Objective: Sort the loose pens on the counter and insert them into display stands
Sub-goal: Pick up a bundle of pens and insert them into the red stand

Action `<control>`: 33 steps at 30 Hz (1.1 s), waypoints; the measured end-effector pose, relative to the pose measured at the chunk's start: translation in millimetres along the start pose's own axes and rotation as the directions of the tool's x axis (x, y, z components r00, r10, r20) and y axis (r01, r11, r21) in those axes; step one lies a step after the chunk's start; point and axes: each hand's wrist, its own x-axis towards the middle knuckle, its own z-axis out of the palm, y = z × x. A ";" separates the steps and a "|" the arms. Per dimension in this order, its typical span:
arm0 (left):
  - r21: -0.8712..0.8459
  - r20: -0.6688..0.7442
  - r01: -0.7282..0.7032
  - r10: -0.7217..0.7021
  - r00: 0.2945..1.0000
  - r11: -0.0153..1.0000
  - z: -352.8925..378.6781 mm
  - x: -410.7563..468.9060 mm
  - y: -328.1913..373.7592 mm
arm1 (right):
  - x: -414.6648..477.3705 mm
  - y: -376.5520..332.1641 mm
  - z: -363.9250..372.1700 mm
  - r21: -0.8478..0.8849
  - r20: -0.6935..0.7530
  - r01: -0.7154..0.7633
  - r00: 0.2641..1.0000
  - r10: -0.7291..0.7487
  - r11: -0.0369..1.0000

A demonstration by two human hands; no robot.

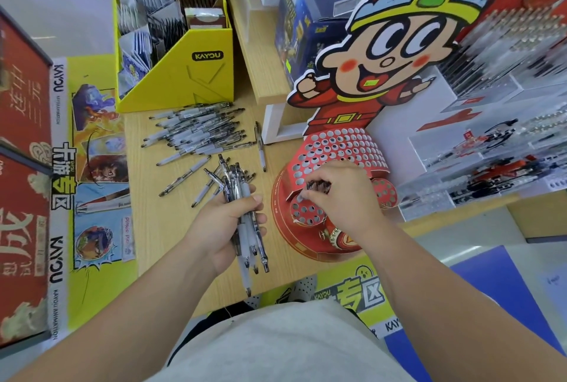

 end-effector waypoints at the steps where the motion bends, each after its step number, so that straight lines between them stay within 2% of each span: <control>1: -0.002 0.005 -0.001 0.001 1.000 1.000 0.3 -0.3 0.3 | 0.5 0.4 0.5 0.000 0.005 -0.011 1.000 0.011 1.000; 11: -0.019 0.043 0.008 -0.007 0.999 1.000 5.1 -4.1 2.2 | 2.8 0.0 -1.6 -0.030 0.033 -0.015 0.999 0.016 0.999; 18: 0.048 0.184 -0.005 -0.004 0.983 0.999 14.1 -13.6 11.4 | 0.7 -7.6 -15.8 -0.055 0.068 -0.053 0.996 0.057 0.997; 21: 0.139 0.256 -0.036 0.000 0.967 0.990 17.0 -17.1 15.5 | 2.8 -25.3 -38.9 0.181 -0.093 -0.120 0.986 0.138 0.976; 22: 0.172 0.276 -0.053 0.003 0.961 0.984 17.4 -17.7 16.6 | 3.9 -32.8 -45.7 0.281 -0.078 -0.156 0.980 0.184 0.947; 26: 0.288 0.395 -0.116 -0.007 0.919 0.951 24.6 -21.2 21.9 | 0.3 -53.8 -56.2 0.565 0.221 -0.312 0.949 0.224 0.764; 28: 0.317 0.451 -0.120 -0.038 0.892 0.941 30.9 -23.6 25.0 | -4.0 -55.2 -56.5 0.638 0.250 -0.336 0.941 0.226 0.693; 33: 0.361 0.523 -0.113 -0.101 0.846 0.926 37.8 -26.1 31.4 | -13.0 -52.4 -58.8 0.718 0.282 -0.331 0.943 0.178 0.612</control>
